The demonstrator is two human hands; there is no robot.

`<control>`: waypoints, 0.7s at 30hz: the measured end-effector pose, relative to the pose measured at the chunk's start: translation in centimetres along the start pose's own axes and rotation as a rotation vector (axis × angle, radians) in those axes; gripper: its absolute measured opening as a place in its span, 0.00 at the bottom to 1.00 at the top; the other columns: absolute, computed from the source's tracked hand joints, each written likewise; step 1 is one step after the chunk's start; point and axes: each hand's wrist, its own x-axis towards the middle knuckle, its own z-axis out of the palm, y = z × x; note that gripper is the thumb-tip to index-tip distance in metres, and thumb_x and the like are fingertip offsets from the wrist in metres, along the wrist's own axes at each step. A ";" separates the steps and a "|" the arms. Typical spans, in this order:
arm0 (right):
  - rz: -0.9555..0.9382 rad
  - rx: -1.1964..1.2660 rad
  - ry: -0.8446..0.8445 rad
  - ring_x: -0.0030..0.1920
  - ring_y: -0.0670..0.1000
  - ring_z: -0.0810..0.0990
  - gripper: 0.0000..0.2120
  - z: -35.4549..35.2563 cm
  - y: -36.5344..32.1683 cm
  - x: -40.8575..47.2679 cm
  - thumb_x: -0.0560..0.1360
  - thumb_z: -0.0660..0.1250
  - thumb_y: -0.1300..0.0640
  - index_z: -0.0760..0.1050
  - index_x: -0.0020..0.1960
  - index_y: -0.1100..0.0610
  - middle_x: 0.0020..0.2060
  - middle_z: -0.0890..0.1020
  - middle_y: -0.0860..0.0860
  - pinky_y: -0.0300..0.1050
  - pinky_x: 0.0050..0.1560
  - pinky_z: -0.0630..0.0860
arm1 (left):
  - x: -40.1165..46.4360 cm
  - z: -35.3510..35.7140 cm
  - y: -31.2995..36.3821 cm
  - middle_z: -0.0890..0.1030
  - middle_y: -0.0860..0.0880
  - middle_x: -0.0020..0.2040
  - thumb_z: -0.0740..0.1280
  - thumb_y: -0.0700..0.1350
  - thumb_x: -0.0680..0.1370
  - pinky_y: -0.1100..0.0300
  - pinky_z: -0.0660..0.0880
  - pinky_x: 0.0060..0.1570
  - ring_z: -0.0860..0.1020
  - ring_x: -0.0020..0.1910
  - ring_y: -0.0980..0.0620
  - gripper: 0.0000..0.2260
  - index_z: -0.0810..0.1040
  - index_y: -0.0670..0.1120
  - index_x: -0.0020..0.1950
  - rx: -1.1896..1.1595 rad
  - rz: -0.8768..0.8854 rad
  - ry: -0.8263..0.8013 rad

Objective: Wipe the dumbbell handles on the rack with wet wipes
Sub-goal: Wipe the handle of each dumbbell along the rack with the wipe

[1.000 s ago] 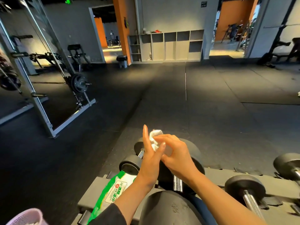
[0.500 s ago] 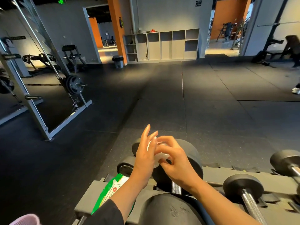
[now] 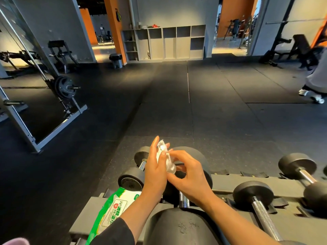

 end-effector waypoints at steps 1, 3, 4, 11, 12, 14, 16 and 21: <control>-0.001 -0.010 0.004 0.52 0.43 0.79 0.15 0.0 0.0 0.0 0.71 0.72 0.60 0.76 0.57 0.52 0.51 0.79 0.44 0.35 0.49 0.78 | -0.1 0.0 0.0 0.75 0.60 0.62 0.57 0.47 0.82 0.71 0.75 0.49 0.76 0.57 0.66 0.20 0.61 0.57 0.74 -0.017 -0.006 -0.009; 0.028 -0.029 0.049 0.50 0.44 0.79 0.12 0.0 0.1 0.0 0.72 0.71 0.61 0.77 0.54 0.51 0.48 0.80 0.43 0.38 0.48 0.78 | -0.3 0.1 -0.1 0.76 0.61 0.61 0.56 0.46 0.83 0.71 0.74 0.50 0.75 0.59 0.65 0.20 0.60 0.59 0.74 -0.024 -0.015 -0.030; 0.051 -0.020 0.075 0.48 0.44 0.79 0.10 -0.1 0.2 0.1 0.73 0.70 0.61 0.77 0.52 0.51 0.46 0.81 0.42 0.38 0.47 0.78 | -0.4 0.2 -0.2 0.76 0.62 0.61 0.56 0.46 0.83 0.71 0.74 0.51 0.75 0.59 0.64 0.20 0.59 0.59 0.74 -0.021 -0.014 -0.039; 0.147 -0.022 0.238 0.51 0.38 0.77 0.13 -1.9 1.3 -1.3 0.74 0.67 0.65 0.76 0.56 0.52 0.48 0.79 0.41 0.29 0.47 0.74 | -0.5 -0.5 -0.8 0.75 0.58 0.61 0.58 0.38 0.82 0.66 0.76 0.52 0.77 0.57 0.61 0.20 0.64 0.57 0.71 0.069 0.007 0.015; 0.166 -0.040 0.243 0.52 0.39 0.77 0.14 -2.2 1.8 -1.7 0.74 0.67 0.65 0.76 0.56 0.51 0.49 0.79 0.42 0.29 0.48 0.74 | -0.6 -0.5 -0.9 0.77 0.56 0.58 0.57 0.36 0.82 0.67 0.77 0.50 0.78 0.54 0.62 0.19 0.67 0.55 0.69 0.116 0.011 0.017; 0.220 -0.093 0.238 0.52 0.42 0.77 0.13 -2.9 2.8 -2.6 0.74 0.66 0.66 0.77 0.53 0.50 0.48 0.80 0.44 0.29 0.48 0.74 | -1.0 -0.4 -1.0 0.80 0.53 0.50 0.55 0.33 0.80 0.70 0.76 0.45 0.78 0.47 0.62 0.19 0.72 0.52 0.66 0.224 0.005 0.009; 0.288 -0.137 0.218 0.51 0.43 0.78 0.13 -3.5 3.8 -3.8 0.74 0.66 0.68 0.79 0.49 0.51 0.47 0.81 0.46 0.28 0.48 0.72 | -1.4 0.0 -1.1 0.81 0.54 0.44 0.55 0.33 0.80 0.70 0.76 0.43 0.78 0.43 0.61 0.20 0.73 0.51 0.66 0.282 -0.014 -0.031; 0.452 -0.241 0.147 0.49 0.47 0.78 0.13 -4.5 6.4 -6.8 0.71 0.66 0.69 0.81 0.49 0.55 0.46 0.81 0.49 0.29 0.47 0.68 | -2.3 0.6 -0.8 0.78 0.60 0.50 0.62 0.42 0.80 0.78 0.66 0.51 0.74 0.50 0.64 0.22 0.63 0.56 0.72 0.480 -0.082 -0.189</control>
